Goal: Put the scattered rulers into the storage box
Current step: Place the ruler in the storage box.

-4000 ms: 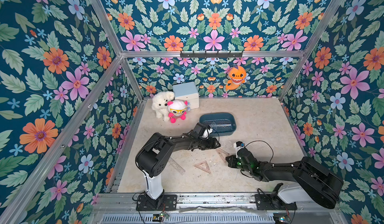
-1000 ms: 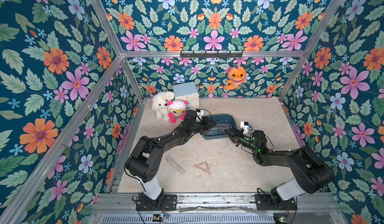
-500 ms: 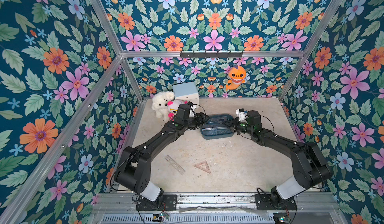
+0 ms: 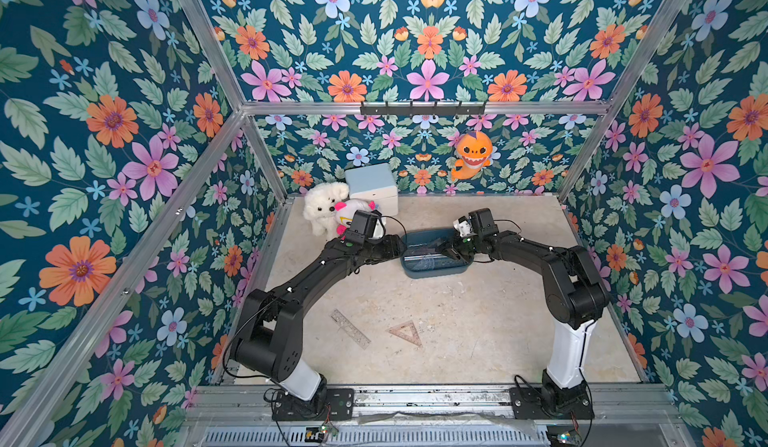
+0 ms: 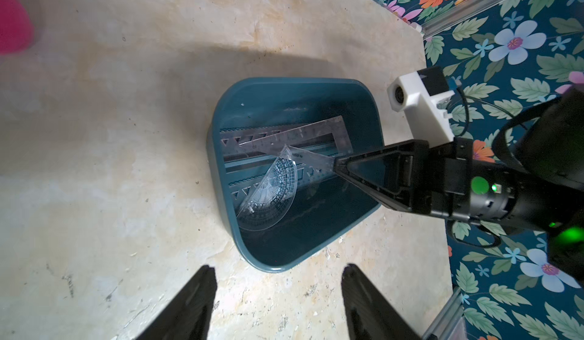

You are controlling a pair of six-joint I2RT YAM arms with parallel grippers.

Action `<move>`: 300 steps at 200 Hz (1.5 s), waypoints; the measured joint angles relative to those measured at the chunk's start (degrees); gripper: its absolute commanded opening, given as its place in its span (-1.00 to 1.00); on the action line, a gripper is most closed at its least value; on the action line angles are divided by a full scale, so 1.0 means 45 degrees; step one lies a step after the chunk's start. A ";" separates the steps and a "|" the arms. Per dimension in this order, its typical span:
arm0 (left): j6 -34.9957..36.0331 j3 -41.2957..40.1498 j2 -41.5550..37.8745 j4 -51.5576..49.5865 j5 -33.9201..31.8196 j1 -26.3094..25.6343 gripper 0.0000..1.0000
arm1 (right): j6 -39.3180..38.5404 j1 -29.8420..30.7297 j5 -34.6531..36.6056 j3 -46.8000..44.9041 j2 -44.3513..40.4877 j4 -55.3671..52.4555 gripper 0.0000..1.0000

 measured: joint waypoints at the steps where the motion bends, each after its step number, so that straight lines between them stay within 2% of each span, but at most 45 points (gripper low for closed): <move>1: 0.0005 0.0000 0.0000 0.0000 0.0005 0.0005 0.37 | -0.0005 0.0000 0.0000 0.0019 0.0019 -0.0024 -1.00; 35: 0.0185 -0.0073 -0.0010 0.0000 0.0078 0.0102 0.37 | -0.0180 0.0000 0.0005 0.0481 0.0393 -0.0510 -1.00; 84: 0.0185 -0.0151 0.0000 0.0010 0.0291 0.0175 0.37 | -0.0529 0.0005 0.0180 0.0573 0.0350 -0.0947 -0.52; 117: 0.0180 -0.0170 0.0039 0.0102 0.0403 0.0204 0.37 | -0.0908 -0.0112 0.0578 0.0573 -0.0170 -0.1554 -0.34; 173: 0.0165 -0.0287 0.0112 0.0141 0.0423 0.0287 0.37 | -0.1690 -0.0204 0.1273 0.0792 -0.0879 -0.2492 -0.30; 206: 0.0170 -0.0262 0.0131 0.0151 0.0340 0.0306 0.37 | -0.2016 0.0034 0.1685 0.0267 -0.1865 -0.2671 -0.30; 236: 0.0175 -0.0262 0.0151 0.0121 0.0019 0.0321 0.39 | -0.2487 0.1035 0.2589 -0.0651 -0.3070 -0.2691 -0.30; 259: 0.0170 -0.0481 -0.0044 0.0121 -0.0408 0.0316 0.51 | -0.2676 0.2297 0.3789 -0.1778 -0.4119 -0.2691 -0.30; 300: -0.0131 -0.2370 -0.1195 0.0131 -0.1331 0.0248 0.58 | -0.2939 0.6067 0.6790 -0.3026 -0.5081 -0.2535 -0.19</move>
